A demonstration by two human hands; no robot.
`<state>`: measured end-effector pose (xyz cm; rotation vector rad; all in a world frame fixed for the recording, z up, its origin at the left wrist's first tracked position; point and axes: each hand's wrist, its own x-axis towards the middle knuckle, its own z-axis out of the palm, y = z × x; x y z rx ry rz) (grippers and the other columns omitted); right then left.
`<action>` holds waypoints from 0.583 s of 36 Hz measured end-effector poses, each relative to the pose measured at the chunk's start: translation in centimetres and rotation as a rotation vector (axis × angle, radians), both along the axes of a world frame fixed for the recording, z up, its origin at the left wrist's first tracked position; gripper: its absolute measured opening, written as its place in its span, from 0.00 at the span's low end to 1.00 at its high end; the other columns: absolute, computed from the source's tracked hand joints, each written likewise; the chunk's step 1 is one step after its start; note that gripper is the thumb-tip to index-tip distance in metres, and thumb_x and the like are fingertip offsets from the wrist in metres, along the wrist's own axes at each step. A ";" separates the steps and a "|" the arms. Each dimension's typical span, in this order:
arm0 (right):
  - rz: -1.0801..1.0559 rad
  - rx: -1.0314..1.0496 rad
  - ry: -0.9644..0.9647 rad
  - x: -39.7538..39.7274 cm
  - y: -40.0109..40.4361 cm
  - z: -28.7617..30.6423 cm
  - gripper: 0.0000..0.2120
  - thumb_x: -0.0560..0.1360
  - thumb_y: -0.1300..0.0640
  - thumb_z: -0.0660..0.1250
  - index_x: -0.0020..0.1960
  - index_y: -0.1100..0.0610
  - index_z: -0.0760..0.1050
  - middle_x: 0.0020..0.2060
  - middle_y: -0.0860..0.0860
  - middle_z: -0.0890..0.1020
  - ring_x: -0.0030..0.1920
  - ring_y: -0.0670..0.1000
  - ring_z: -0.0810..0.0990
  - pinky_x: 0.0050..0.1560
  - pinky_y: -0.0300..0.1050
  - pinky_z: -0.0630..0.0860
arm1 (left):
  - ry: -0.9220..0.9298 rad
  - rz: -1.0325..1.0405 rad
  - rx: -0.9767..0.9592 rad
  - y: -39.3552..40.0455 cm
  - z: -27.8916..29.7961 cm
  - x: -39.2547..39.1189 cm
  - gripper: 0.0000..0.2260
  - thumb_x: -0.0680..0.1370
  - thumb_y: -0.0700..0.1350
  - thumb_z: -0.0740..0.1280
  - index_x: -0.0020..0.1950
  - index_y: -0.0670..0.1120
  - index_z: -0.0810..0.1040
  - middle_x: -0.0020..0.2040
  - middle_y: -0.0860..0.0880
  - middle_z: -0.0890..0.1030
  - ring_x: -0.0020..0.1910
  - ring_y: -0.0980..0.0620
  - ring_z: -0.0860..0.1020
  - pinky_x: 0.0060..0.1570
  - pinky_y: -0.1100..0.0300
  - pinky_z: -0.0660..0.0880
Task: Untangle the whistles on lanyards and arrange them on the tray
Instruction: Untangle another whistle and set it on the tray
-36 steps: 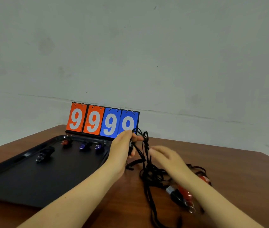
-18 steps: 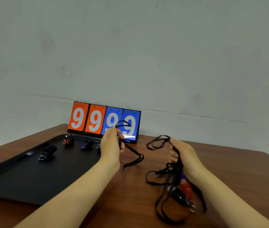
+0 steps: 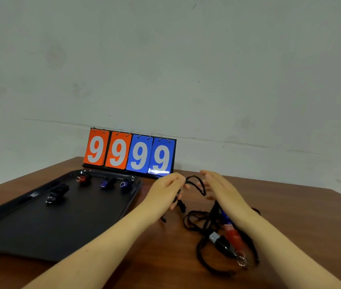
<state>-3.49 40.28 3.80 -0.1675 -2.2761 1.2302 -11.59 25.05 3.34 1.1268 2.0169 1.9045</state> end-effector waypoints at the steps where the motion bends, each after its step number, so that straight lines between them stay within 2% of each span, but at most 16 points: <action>1: 0.034 -0.005 -0.017 -0.1 -0.2 -0.2 0.18 0.81 0.44 0.54 0.67 0.46 0.71 0.56 0.42 0.79 0.58 0.43 0.77 0.63 0.49 0.74 | 0.008 -0.005 -0.010 0.1 -0.1 0.0 0.13 0.83 0.46 0.58 0.43 0.44 0.77 0.30 0.50 0.72 0.21 0.58 0.65 0.24 0.66 0.64; 2: 0.061 -0.001 -0.035 -0.2 -0.5 -0.3 0.17 0.81 0.44 0.54 0.64 0.47 0.74 0.53 0.43 0.81 0.54 0.44 0.80 0.60 0.49 0.76 | 0.013 -0.006 -0.019 0.1 -0.2 0.0 0.13 0.83 0.46 0.58 0.43 0.44 0.77 0.30 0.50 0.72 0.21 0.57 0.65 0.24 0.66 0.64; 4: 0.111 0.013 -0.053 -0.1 -0.6 -0.3 0.16 0.82 0.46 0.55 0.54 0.53 0.78 0.38 0.47 0.81 0.40 0.46 0.80 0.50 0.47 0.79 | 0.021 0.003 -0.034 0.2 -0.3 -0.1 0.13 0.82 0.46 0.58 0.42 0.45 0.77 0.31 0.49 0.72 0.21 0.57 0.65 0.26 0.65 0.65; 6: 0.145 -0.032 -0.057 -0.1 -0.6 -0.3 0.17 0.82 0.50 0.55 0.44 0.58 0.77 0.26 0.49 0.72 0.28 0.47 0.72 0.38 0.44 0.74 | 0.040 0.035 -0.030 0.3 -0.5 -0.2 0.12 0.82 0.46 0.58 0.42 0.46 0.75 0.33 0.48 0.72 0.23 0.57 0.66 0.28 0.63 0.65; 7: 0.140 -0.073 -0.054 -0.1 -0.5 -0.3 0.17 0.82 0.51 0.55 0.41 0.58 0.75 0.24 0.48 0.68 0.26 0.47 0.67 0.35 0.43 0.71 | 0.051 0.065 -0.011 0.4 -0.6 -0.3 0.11 0.82 0.47 0.58 0.44 0.47 0.76 0.35 0.48 0.73 0.24 0.57 0.67 0.29 0.63 0.66; 9: 0.075 -0.143 -0.030 -0.1 -0.2 -0.1 0.18 0.82 0.51 0.55 0.39 0.57 0.73 0.23 0.46 0.65 0.25 0.46 0.63 0.32 0.42 0.67 | 0.044 0.135 0.068 0.4 -0.5 -0.4 0.07 0.82 0.48 0.59 0.54 0.51 0.76 0.38 0.49 0.73 0.30 0.57 0.69 0.33 0.64 0.68; 11: -0.088 -0.089 0.026 -0.4 0.7 0.1 0.18 0.82 0.51 0.55 0.38 0.56 0.73 0.25 0.45 0.67 0.27 0.47 0.65 0.33 0.42 0.64 | -0.025 0.183 0.179 0.3 -0.1 -0.6 0.10 0.82 0.47 0.59 0.62 0.54 0.73 0.36 0.50 0.71 0.31 0.56 0.68 0.32 0.67 0.68; 14: -0.390 0.233 0.036 -0.2 2.7 0.1 0.18 0.82 0.53 0.54 0.39 0.56 0.75 0.34 0.51 0.78 0.36 0.51 0.75 0.36 0.44 0.68 | -0.204 0.200 0.329 -0.1 1.3 -1.1 0.14 0.80 0.40 0.57 0.62 0.52 0.74 0.32 0.48 0.69 0.27 0.55 0.65 0.27 0.66 0.66; 15: -0.453 0.304 0.007 -0.1 3.3 -0.1 0.17 0.82 0.52 0.54 0.42 0.58 0.76 0.38 0.54 0.79 0.42 0.55 0.77 0.39 0.47 0.71 | -0.266 0.193 0.380 -0.3 1.7 -1.2 0.14 0.80 0.38 0.56 0.62 0.49 0.75 0.33 0.47 0.70 0.27 0.54 0.66 0.28 0.63 0.66; 17: -0.571 0.418 -0.090 -0.1 4.1 -0.4 0.17 0.81 0.50 0.55 0.57 0.59 0.77 0.53 0.57 0.79 0.58 0.58 0.74 0.52 0.53 0.74 | -0.351 0.163 0.464 -0.6 2.1 -1.0 0.14 0.79 0.36 0.56 0.60 0.45 0.75 0.35 0.46 0.74 0.28 0.52 0.69 0.31 0.60 0.66; 19: -0.576 0.467 -0.155 0.0 3.9 -0.4 0.23 0.80 0.47 0.56 0.70 0.58 0.69 0.65 0.56 0.72 0.69 0.56 0.65 0.64 0.53 0.68 | -0.399 0.079 0.530 -0.7 2.2 -0.5 0.11 0.80 0.35 0.57 0.59 0.43 0.75 0.39 0.45 0.77 0.32 0.52 0.73 0.36 0.59 0.71; 21: -0.432 0.431 -0.090 0.0 2.7 -0.3 0.22 0.80 0.47 0.59 0.71 0.55 0.68 0.65 0.50 0.72 0.69 0.51 0.66 0.66 0.49 0.67 | -0.394 0.003 0.551 -0.8 2.1 -0.1 0.10 0.82 0.37 0.59 0.60 0.42 0.75 0.44 0.45 0.81 0.39 0.51 0.79 0.43 0.59 0.77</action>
